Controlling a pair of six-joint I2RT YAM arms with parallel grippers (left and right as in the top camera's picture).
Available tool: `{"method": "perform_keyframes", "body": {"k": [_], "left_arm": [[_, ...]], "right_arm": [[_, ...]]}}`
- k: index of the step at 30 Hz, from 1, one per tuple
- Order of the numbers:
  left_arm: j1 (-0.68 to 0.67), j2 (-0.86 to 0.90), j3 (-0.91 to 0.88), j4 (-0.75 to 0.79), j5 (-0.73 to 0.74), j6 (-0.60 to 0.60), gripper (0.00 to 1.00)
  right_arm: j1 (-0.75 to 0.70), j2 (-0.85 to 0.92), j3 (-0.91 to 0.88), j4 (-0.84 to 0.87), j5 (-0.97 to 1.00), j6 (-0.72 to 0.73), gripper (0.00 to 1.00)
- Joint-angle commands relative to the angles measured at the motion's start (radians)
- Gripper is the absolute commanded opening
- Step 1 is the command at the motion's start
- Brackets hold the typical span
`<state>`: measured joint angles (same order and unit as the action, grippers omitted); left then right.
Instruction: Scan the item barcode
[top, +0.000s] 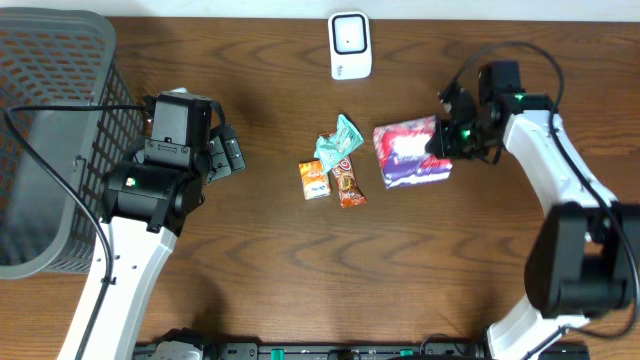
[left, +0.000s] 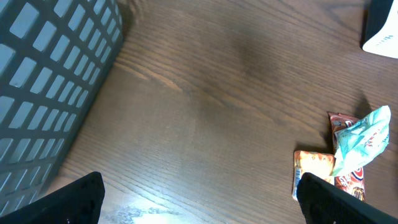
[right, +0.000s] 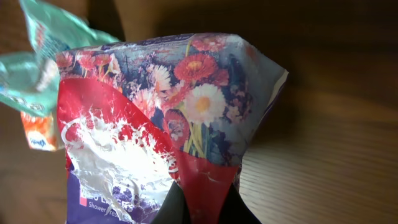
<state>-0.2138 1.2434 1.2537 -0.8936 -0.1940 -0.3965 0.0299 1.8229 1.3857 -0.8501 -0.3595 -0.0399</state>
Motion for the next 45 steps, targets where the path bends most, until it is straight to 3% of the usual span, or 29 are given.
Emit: {"method": "perform_keyframes", "body": {"k": [1, 13, 23, 29, 32, 38, 45], "left_arm": [[0.002, -0.009, 0.007, -0.003, -0.02, -0.009, 0.98], [0.002, -0.009, 0.007, -0.003, -0.02, -0.009, 0.98], [0.002, -0.009, 0.007, -0.003, -0.02, -0.009, 0.98], [0.002, -0.009, 0.007, -0.003, -0.02, -0.009, 0.98], [0.002, -0.009, 0.007, -0.003, -0.02, -0.009, 0.98], [0.002, -0.009, 0.007, -0.003, -0.02, -0.009, 0.98], [0.002, -0.009, 0.007, -0.003, -0.02, -0.009, 0.98]], "right_arm": [[0.018, -0.08, 0.026, -0.015, 0.202, 0.026, 0.01], [0.153, -0.106, 0.0, -0.1, 1.073, 0.322, 0.01], [0.312, 0.071, -0.001, -0.063, 1.112, 0.328, 0.04], [0.483, 0.092, 0.004, 0.008, 1.022, 0.327, 0.41], [0.553, 0.09, 0.031, 0.036, 1.021, 0.327, 0.69], [0.625, 0.09, 0.124, 0.014, 0.939, 0.304, 0.83], [0.568, 0.09, 0.303, -0.098, 0.869, 0.304, 0.87]]}}
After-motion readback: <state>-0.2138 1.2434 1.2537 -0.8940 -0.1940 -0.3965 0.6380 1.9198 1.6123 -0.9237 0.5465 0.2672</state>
